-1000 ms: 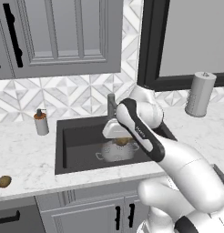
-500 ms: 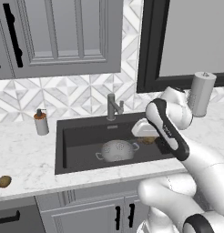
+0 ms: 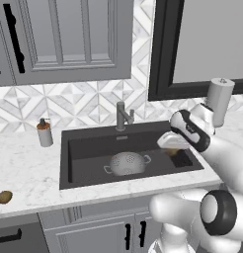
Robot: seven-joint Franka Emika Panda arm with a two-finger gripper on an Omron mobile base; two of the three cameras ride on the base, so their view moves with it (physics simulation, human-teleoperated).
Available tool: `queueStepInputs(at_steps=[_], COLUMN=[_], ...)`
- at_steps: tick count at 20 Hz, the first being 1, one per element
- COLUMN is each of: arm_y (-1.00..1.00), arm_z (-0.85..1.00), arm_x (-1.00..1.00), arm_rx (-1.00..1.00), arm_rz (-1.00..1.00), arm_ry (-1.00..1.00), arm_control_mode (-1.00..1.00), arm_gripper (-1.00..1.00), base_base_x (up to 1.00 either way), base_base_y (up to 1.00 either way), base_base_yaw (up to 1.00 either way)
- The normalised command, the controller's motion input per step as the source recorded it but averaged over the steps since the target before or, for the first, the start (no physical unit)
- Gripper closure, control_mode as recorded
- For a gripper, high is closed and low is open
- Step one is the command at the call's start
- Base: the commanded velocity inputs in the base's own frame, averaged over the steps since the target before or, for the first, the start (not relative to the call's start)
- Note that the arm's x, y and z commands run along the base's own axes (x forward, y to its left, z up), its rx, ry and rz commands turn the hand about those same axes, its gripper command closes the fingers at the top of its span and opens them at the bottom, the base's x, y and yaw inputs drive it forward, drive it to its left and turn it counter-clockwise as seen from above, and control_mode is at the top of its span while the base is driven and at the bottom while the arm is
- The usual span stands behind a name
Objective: Put the colander in the sink, put the kiwi, kiwi in the colander, and turn on the sink faucet and pour water over the colander.
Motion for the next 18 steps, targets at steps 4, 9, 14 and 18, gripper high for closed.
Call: queueStepInputs(at_steps=[4,9,14,18], arm_y=[0.0,0.13,0.16,0.21], arm_z=[-0.52,-0.43,-0.26,-0.27], arm_x=[0.75,0.68,0.27,0.08], arm_rx=[0.08,0.06,0.08,0.07], arm_rz=[0.09,0.11,0.13,0.13], arm_ry=[0.01,0.04,0.01,0.0], arm_control_mode=[-1.0,-1.0,-1.0,-1.0], arm_gripper=[1.0,1.0,1.0,1.0], base_base_x=[0.0,0.0,0.0,0.0], base_base_y=[0.0,0.0,0.0,0.0], base_base_yaw=[0.0,0.0,0.0,0.0])
